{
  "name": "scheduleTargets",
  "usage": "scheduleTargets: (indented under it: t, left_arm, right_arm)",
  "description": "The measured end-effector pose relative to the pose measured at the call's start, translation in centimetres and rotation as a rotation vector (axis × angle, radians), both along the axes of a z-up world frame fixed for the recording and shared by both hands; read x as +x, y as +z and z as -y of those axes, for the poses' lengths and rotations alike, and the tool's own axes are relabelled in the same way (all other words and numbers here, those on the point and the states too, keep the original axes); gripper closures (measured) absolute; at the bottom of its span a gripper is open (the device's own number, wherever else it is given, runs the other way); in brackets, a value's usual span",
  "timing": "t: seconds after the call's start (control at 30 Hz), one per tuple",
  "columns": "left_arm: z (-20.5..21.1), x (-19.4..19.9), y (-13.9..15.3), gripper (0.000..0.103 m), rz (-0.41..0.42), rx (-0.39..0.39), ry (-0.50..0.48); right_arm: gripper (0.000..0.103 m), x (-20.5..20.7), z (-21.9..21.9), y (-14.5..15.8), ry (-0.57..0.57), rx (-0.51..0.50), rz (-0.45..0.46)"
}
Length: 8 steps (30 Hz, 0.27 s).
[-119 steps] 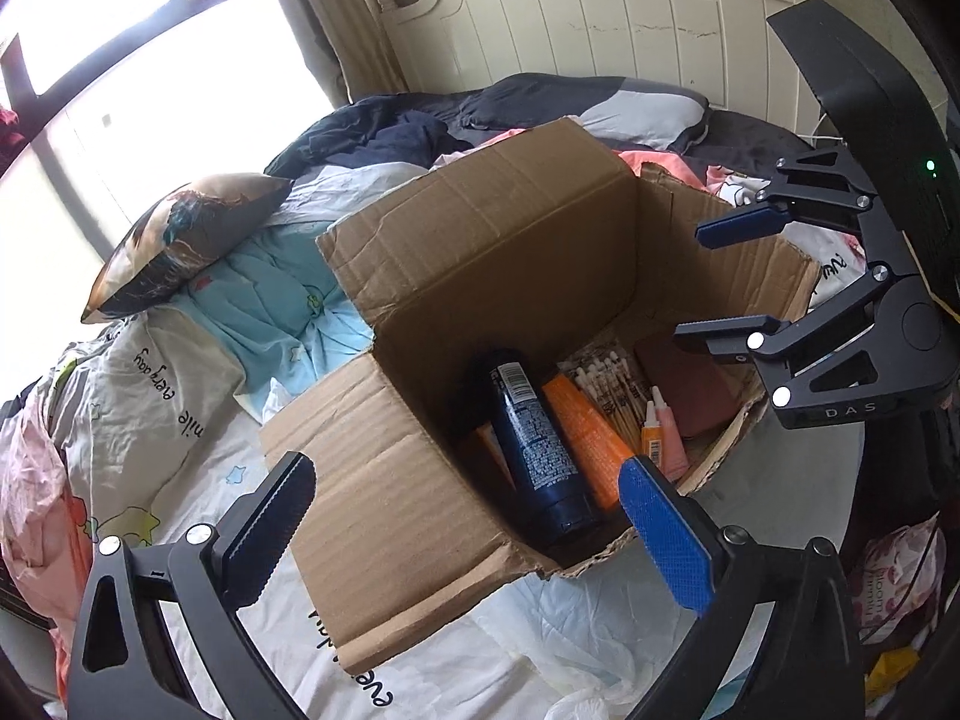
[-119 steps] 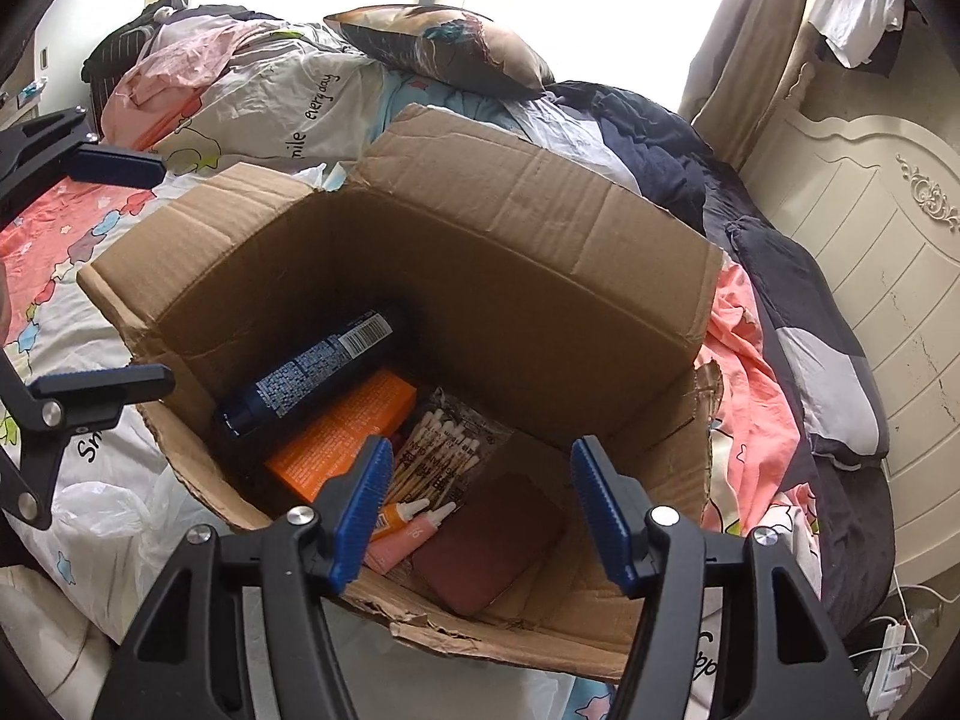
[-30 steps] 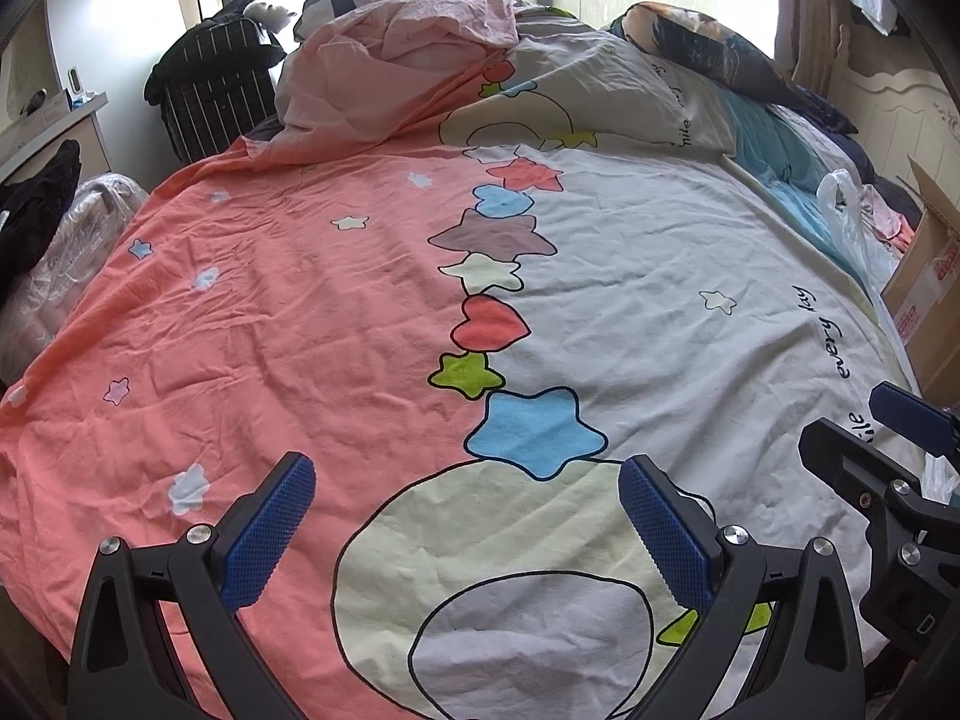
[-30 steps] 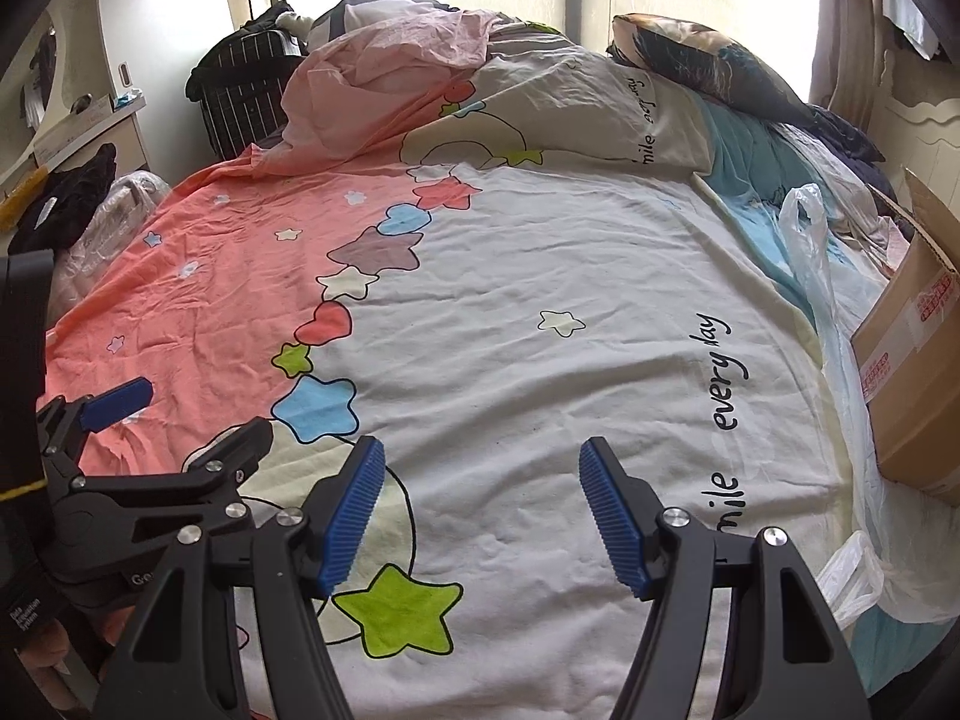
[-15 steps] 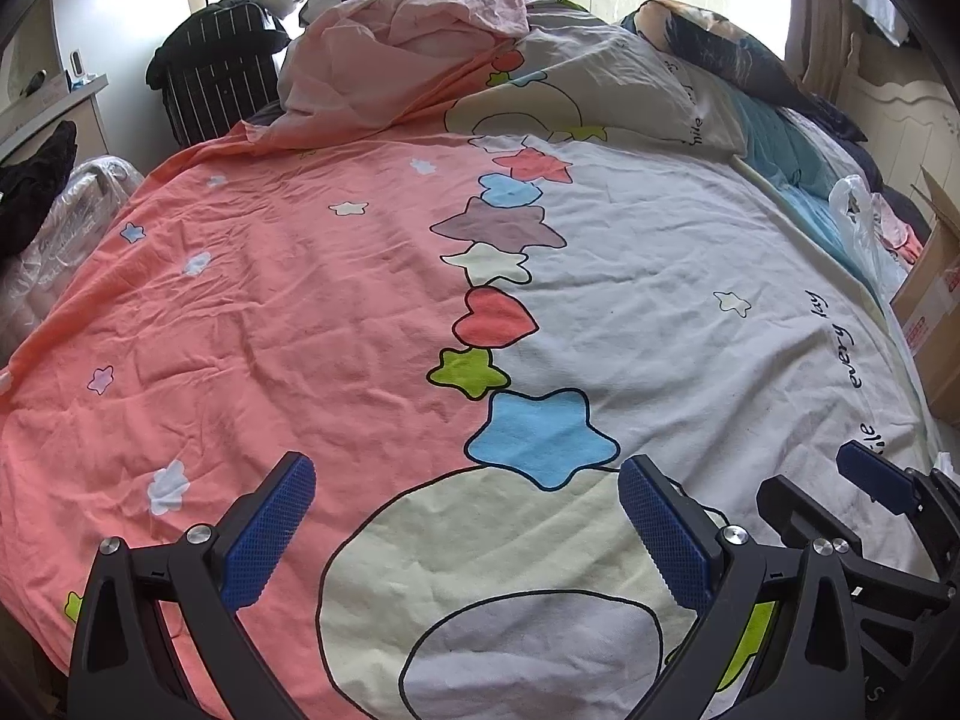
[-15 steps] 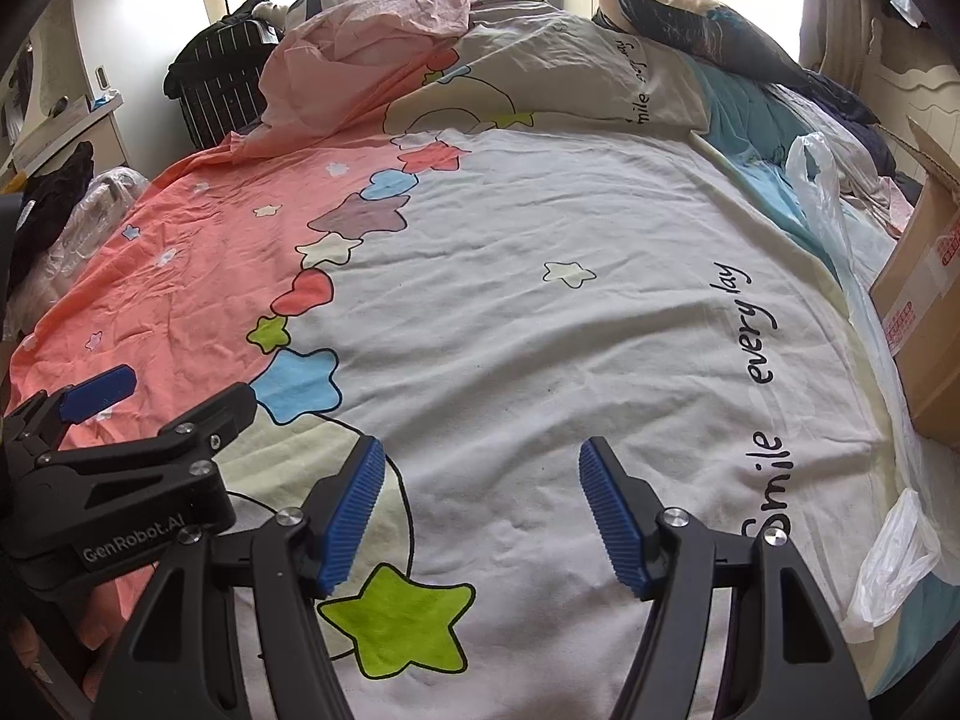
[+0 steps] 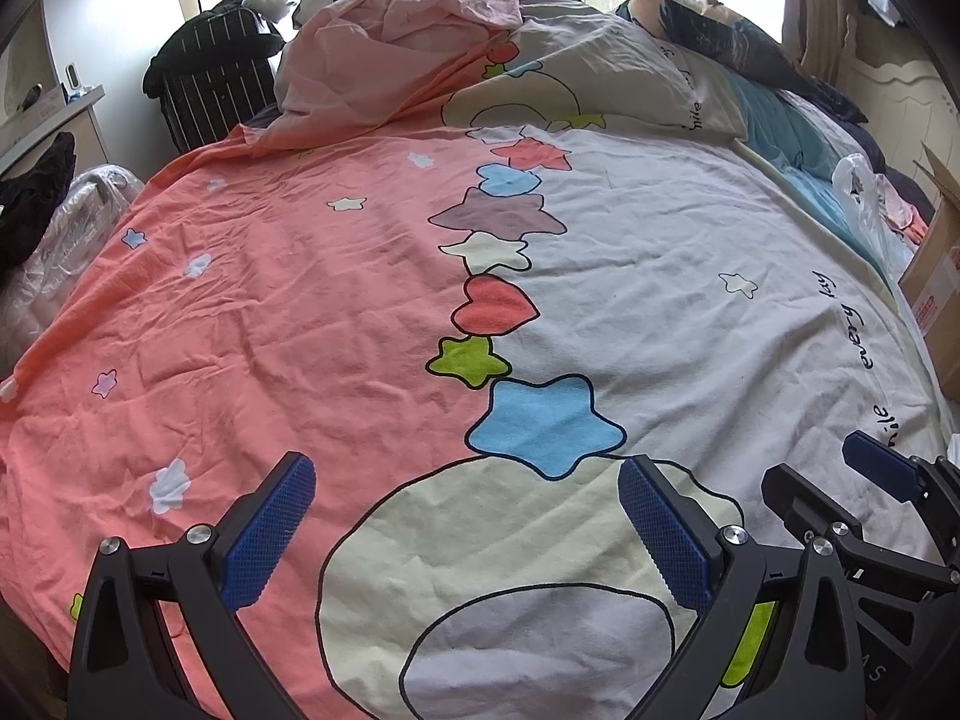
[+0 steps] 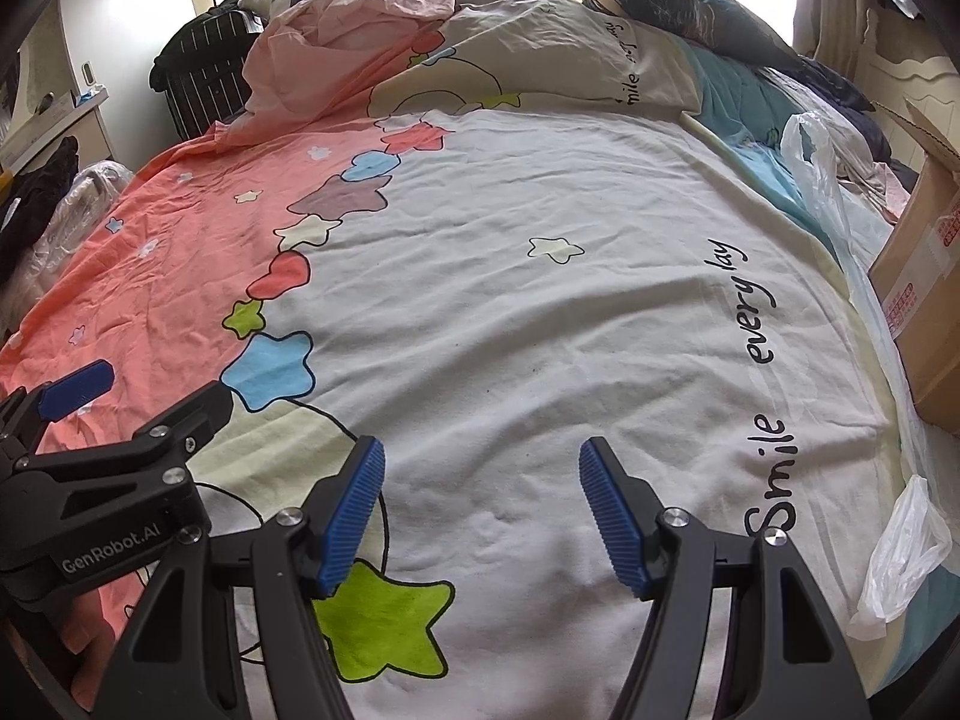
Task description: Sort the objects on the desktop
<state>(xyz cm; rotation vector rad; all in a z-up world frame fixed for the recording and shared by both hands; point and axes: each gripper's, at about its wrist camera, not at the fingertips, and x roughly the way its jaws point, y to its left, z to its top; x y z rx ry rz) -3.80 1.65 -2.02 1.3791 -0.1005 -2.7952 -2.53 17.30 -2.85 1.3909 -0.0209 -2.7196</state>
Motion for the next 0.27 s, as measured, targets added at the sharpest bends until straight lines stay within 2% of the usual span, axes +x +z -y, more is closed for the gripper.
scheduleTargets:
  t: [0.27]
  left_arm:
    - [-0.03, 0.01, -0.34, 0.0, 0.008, -0.013, -0.006]
  right_arm:
    - [0.039, -0.03, 0.02, -0.25, -0.003, 0.005, 0.002]
